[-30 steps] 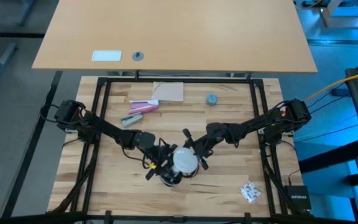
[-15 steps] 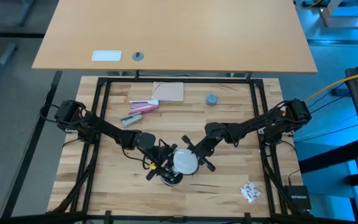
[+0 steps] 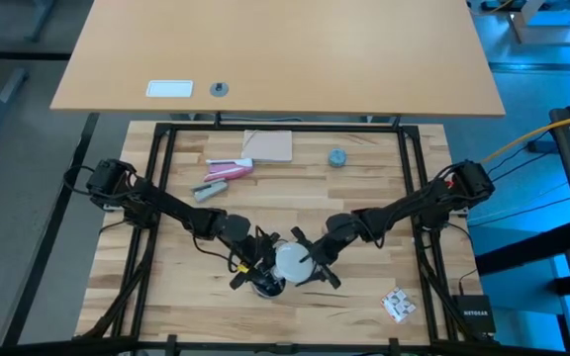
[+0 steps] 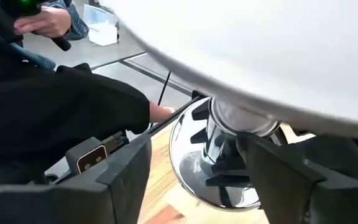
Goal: Screw lightbulb
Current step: Remove the white lightbulb from the desk lamp
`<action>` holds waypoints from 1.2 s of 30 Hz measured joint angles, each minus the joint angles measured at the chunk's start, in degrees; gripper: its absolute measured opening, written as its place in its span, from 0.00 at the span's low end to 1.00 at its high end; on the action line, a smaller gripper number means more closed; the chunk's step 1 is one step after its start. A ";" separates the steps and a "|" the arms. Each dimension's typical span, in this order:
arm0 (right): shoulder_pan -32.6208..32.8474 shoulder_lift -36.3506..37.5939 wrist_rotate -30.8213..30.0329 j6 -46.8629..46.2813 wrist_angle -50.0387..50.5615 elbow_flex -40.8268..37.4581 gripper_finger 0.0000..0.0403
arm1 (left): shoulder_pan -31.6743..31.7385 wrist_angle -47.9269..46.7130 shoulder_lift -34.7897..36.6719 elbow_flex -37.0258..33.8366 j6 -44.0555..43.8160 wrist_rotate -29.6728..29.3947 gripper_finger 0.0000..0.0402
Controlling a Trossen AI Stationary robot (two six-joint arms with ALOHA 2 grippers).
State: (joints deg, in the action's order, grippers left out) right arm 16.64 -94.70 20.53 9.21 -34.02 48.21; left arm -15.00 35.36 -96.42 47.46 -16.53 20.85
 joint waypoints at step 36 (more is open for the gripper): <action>0.58 33.68 -37.03 2.25 54.27 -0.10 0.67 | 0.22 -1.41 0.11 0.24 -1.03 -18.81 0.45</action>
State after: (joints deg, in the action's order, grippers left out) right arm 17.23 -61.01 -16.49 11.46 20.25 48.11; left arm -14.79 33.94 -96.31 47.70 -17.56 2.04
